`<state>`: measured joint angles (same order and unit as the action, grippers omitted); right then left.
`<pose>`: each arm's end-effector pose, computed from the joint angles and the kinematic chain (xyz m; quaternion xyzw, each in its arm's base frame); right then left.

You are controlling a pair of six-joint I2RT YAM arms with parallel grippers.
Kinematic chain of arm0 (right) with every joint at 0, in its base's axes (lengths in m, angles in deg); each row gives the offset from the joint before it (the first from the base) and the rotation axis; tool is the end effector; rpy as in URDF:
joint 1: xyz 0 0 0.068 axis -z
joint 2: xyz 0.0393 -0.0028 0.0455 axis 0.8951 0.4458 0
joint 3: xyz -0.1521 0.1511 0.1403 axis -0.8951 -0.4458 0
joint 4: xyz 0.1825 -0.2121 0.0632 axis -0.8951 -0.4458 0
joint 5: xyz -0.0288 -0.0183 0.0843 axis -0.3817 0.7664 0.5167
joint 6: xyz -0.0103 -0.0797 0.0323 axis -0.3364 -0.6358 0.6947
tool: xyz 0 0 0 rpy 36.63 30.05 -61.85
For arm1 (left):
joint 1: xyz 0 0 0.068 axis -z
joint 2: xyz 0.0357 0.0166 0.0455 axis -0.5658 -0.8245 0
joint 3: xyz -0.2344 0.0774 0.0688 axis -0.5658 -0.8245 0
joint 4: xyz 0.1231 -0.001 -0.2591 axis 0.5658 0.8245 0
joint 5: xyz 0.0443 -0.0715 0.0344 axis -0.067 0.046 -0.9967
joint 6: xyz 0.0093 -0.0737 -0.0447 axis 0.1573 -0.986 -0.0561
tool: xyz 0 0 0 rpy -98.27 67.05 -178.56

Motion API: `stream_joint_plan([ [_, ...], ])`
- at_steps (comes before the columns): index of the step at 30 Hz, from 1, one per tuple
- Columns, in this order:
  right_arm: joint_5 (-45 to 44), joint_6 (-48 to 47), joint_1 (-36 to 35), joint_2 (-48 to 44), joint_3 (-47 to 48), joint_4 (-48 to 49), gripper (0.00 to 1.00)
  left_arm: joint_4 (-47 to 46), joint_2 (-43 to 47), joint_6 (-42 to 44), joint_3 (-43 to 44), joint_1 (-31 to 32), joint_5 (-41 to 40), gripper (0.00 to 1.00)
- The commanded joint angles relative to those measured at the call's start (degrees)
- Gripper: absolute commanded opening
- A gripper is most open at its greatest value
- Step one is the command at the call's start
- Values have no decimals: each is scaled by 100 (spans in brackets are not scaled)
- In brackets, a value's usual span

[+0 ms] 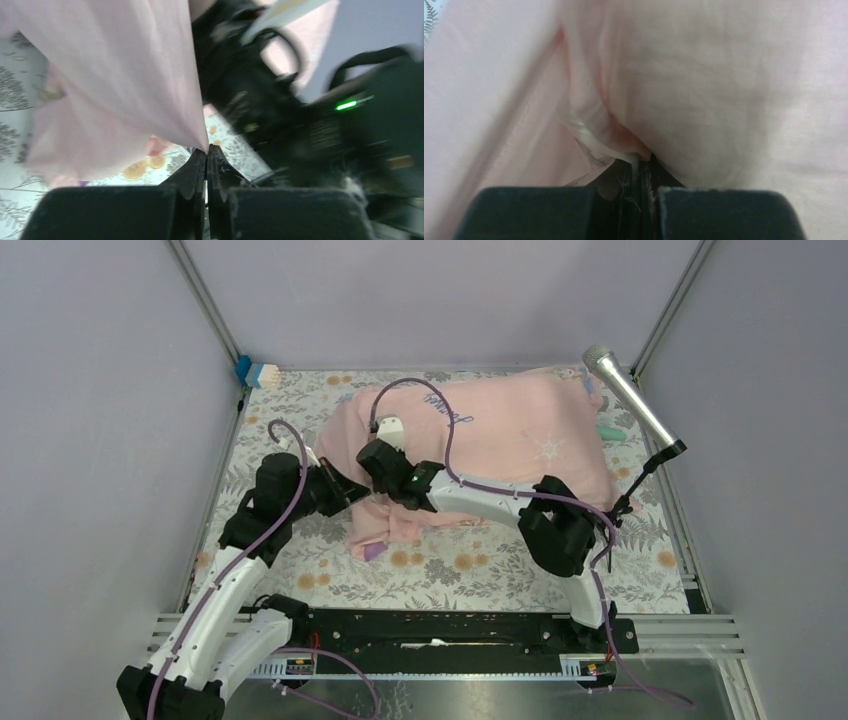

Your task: Put the pillow into the pillowcase

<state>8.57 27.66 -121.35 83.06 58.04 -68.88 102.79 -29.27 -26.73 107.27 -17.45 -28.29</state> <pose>0.3085 0.4246 0.1931 -0.1060 0.8625 0.1587 0.4687 0.2315 -0.0957 0.2632 -0.1374 0.8455 -0.3762 0.3532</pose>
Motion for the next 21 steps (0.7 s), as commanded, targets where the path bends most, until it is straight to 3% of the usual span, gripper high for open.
stream_joint_plan([
  [1, -1117, -48, -96, -4, -491, 1580, 0, 94, 24, -569, 719, 30, 1055, 0],
  [5, -551, -175, -28, -514, -839, 1498, 2, -320, -239, -947, 817, 11, 141, 0],
  [9, 341, -243, 176, -1383, -1076, 1289, 49, -538, -720, -908, 644, -83, -436, 0],
  [11, 550, -270, 212, -1660, -1069, 1124, 61, -604, -912, -872, 554, -117, -600, 0],
  [15, 852, -322, 229, -1765, -932, 692, 60, -736, -986, -948, 294, -184, -739, 0],
  [21, 955, -564, 234, -1534, -620, 352, 42, -420, -672, -775, 127, -398, -861, 0],
])
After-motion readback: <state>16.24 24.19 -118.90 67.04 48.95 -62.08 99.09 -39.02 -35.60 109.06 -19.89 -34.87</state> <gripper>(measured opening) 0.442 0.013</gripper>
